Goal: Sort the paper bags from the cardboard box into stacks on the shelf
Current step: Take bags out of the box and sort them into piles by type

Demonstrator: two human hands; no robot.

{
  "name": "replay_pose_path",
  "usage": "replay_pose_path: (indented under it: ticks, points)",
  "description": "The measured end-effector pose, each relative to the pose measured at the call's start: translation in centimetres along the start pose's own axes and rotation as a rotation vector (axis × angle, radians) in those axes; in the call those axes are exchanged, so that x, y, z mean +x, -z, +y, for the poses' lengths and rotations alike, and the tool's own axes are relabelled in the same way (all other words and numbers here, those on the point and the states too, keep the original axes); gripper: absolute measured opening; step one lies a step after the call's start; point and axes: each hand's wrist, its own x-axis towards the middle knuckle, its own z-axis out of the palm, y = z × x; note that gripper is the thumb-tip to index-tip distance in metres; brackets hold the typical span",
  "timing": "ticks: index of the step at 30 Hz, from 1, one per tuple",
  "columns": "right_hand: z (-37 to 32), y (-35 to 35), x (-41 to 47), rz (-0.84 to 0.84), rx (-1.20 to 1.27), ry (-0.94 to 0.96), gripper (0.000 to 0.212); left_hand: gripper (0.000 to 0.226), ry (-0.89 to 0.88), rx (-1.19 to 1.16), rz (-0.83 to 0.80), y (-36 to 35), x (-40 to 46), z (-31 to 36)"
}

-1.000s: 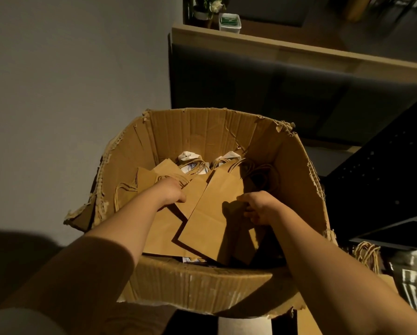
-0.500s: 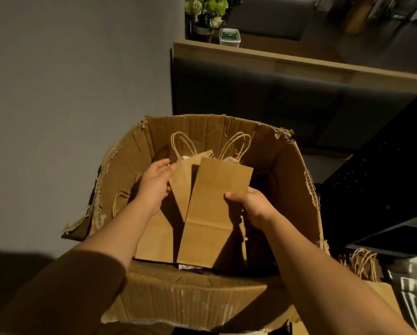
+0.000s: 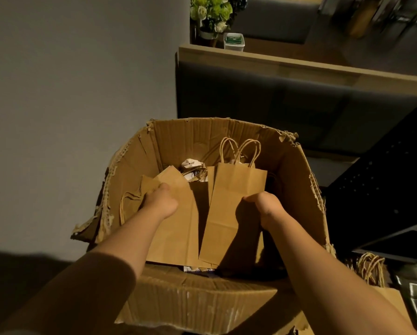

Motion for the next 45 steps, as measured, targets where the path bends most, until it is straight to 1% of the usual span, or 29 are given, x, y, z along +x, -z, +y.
replay_pose_path:
  ticks: [2, 3, 4, 8, 11, 13, 14, 17, 18, 20, 21, 22, 23, 24, 26, 27, 28, 29, 30, 31, 32, 33, 35, 36, 37, 39, 42, 43, 45]
  points:
    - [0.0, 0.1, 0.2, 0.025, 0.001, -0.022, 0.019, 0.062, -0.020, 0.271, 0.012, -0.2, -0.6, 0.7]
    - [-0.1, 0.1, 0.1, 0.027, 0.006, -0.028, 0.019, 0.065, -0.036, 0.357, 0.021, -0.3, -0.6, 1.0]
    - [-0.1, 0.1, 0.0, 0.029, 0.015, -0.034, 0.017, 0.068, -0.033, 0.383, 0.015, -0.5, -0.4, 1.3]
    - [-0.5, 0.4, -0.4, 0.036, 0.048, -0.060, 0.015, 0.074, 0.059, 0.168, -0.103, -0.8, 0.0, 1.2]
    - [-0.7, 0.4, -0.6, 0.046, 0.069, -0.074, 0.005, 0.078, 0.072, 0.031, -0.110, -0.2, -0.2, 0.7]
    - [-0.9, 0.3, -0.6, 0.051, 0.070, -0.076, 0.004, 0.077, 0.101, 0.037, -0.089, 0.1, -0.2, 0.5]
    - [-0.9, 0.2, -0.5, 0.053, 0.065, -0.074, 0.005, 0.071, 0.115, 0.014, -0.088, 0.2, -0.1, 0.4]
    - [-1.2, 0.2, -0.6, 0.053, 0.063, -0.081, 0.006, 0.022, 0.104, -0.160, -0.173, 0.3, -0.4, 0.6]
    - [-1.2, 0.3, -0.6, 0.052, 0.065, -0.079, 0.006, 0.016, 0.085, -0.148, -0.190, 0.4, -0.5, 0.7]
    - [-1.4, 0.3, -0.6, 0.058, 0.057, -0.052, 0.012, 0.015, 0.028, -0.040, -0.188, 0.4, -0.8, 0.7]
    - [-1.5, 0.2, -0.6, 0.064, 0.061, -0.028, 0.015, 0.014, -0.004, -0.034, -0.205, 0.4, -0.9, 0.8]
    - [-1.6, 0.0, -0.6, 0.072, 0.078, -0.003, 0.016, 0.025, -0.045, -0.076, -0.242, 0.5, -1.1, 1.0]
    - [-1.7, -0.1, -0.7, 0.066, 0.100, 0.025, 0.017, 0.040, -0.084, -0.183, -0.287, 0.5, -1.5, 1.5]
    - [-1.6, -0.3, -0.7, 0.037, 0.125, 0.064, 0.017, 0.052, -0.108, -0.339, -0.347, 0.5, -1.9, 2.2]
    - [-1.4, -0.6, -0.7, -0.108, 0.202, 0.152, 0.026, 0.075, -0.133, -0.699, -0.430, 1.0, -3.1, 3.8]
    - [-1.4, -0.7, -0.7, -0.203, 0.251, 0.190, 0.033, 0.083, -0.191, -0.803, -0.447, 1.2, -3.4, 4.4]
    - [-1.4, -0.6, -0.8, -0.287, 0.297, 0.218, 0.037, 0.076, -0.268, -0.791, -0.455, 1.3, -3.5, 4.6]
    - [-1.5, -0.7, -0.9, -0.349, 0.337, 0.232, 0.040, 0.059, -0.353, -0.744, -0.455, 1.4, -3.5, 4.7]
    - [-1.6, -0.7, -0.8, -0.379, 0.359, 0.231, 0.039, 0.048, -0.391, -0.666, -0.422, 1.2, -3.2, 4.4]
    - [-1.6, -0.8, -0.6, -0.363, 0.356, 0.209, 0.036, 0.042, -0.415, -0.621, -0.370, 1.2, -3.0, 4.1]
    - [-1.5, -0.8, -0.3, -0.293, 0.305, 0.174, 0.031, 0.039, -0.393, -0.591, -0.304, 1.4, -2.7, 3.8]
    - [-1.3, -0.6, 0.1, -0.175, 0.170, 0.137, 0.024, 0.036, -0.354, -0.600, -0.232, 1.5, -2.2, 3.3]
    - [-0.6, 0.2, 1.0, 0.052, -0.281, 0.062, 0.013, 0.032, -0.248, -0.567, -0.060, 2.0, -1.4, 2.4]
    - [-0.2, 0.6, 1.4, 0.084, -0.456, 0.031, 0.011, 0.031, -0.215, -0.504, 0.009, 2.4, -1.1, 1.9]
    - [0.2, 0.8, 1.7, 0.084, -0.545, 0.000, 0.016, 0.029, -0.203, -0.443, 0.062, 2.5, -0.5, 1.4]
    - [0.6, 0.6, 1.9, 0.055, -0.542, -0.046, 0.029, 0.027, -0.171, -0.342, 0.112, 2.8, 0.1, 0.5]
    - [0.8, 0.0, 1.5, -0.094, -0.366, -0.136, 0.042, 0.027, -0.141, -0.320, 0.084, 2.6, 0.0, 0.2]
    - [1.0, -0.2, 1.4, -0.142, -0.341, -0.152, 0.044, 0.028, -0.146, -0.338, 0.074, 2.6, -0.1, 0.3]
    - [1.1, -0.4, 1.2, -0.168, -0.415, -0.124, 0.041, 0.028, -0.167, -0.397, 0.036, 2.7, -0.7, 0.6]
